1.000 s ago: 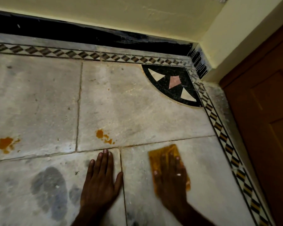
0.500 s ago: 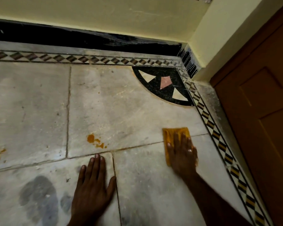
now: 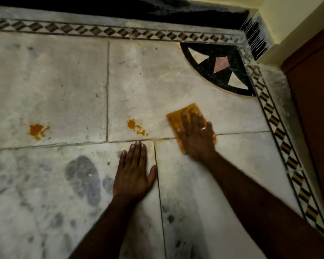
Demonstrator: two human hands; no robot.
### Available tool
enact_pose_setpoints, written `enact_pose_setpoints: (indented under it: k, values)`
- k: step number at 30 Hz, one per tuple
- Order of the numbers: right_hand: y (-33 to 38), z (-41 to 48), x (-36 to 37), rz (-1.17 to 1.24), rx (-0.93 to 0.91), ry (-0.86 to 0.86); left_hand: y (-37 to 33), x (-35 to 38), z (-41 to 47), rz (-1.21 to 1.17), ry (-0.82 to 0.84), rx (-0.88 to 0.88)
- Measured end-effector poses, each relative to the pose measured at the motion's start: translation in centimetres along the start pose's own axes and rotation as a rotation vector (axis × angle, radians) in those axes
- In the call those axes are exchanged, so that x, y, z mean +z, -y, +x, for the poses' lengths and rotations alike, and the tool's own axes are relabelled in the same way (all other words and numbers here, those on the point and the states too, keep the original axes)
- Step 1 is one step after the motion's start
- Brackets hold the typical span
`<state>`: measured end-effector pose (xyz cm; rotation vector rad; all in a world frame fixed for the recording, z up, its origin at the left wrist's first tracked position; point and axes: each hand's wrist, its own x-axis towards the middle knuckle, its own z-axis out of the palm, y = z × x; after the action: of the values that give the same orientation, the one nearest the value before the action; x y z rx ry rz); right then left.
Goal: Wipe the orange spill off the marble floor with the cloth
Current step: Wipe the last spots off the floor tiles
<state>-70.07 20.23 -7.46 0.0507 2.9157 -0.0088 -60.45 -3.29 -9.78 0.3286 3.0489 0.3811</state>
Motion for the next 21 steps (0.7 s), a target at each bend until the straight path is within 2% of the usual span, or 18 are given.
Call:
enact_pose_setpoints:
  k: [3, 5, 9, 12, 14, 17, 19, 21]
  values:
    - [-1.6, -1.0, 0.7, 0.031, 0.176, -0.066, -0.1, -0.1, 0.0, -0.013, 0.033, -0.006]
    - [-0.2, -4.4, 1.9, 0.048, 0.175, -0.121, -0.1, 0.0, -0.1, -0.021, 0.020, -0.012]
    - [5.8, -9.2, 3.1, 0.028, -0.058, -0.125, -0.1, 0.3, -0.1, -0.049, -0.034, -0.009]
    - [8.1, -6.5, 2.6, 0.030, -0.214, -0.108, 0.1, 0.2, -0.2, -0.054, -0.050, -0.009]
    - [7.2, -3.1, 1.6, 0.014, -0.238, -0.072, 0.2, 0.1, -0.1, -0.047, -0.032, -0.006]
    - [4.7, -0.3, 0.6, 0.041, -0.131, 0.015, 0.5, 0.1, -0.1, -0.032, 0.006, 0.016]
    - [4.3, -1.2, 1.3, 0.065, -0.031, -0.024, 1.5, 0.0, 0.0, -0.026, 0.009, 0.006]
    - [5.5, -4.1, 2.1, 0.046, 0.016, -0.132, 3.6, -0.3, 0.0, -0.002, -0.005, -0.024]
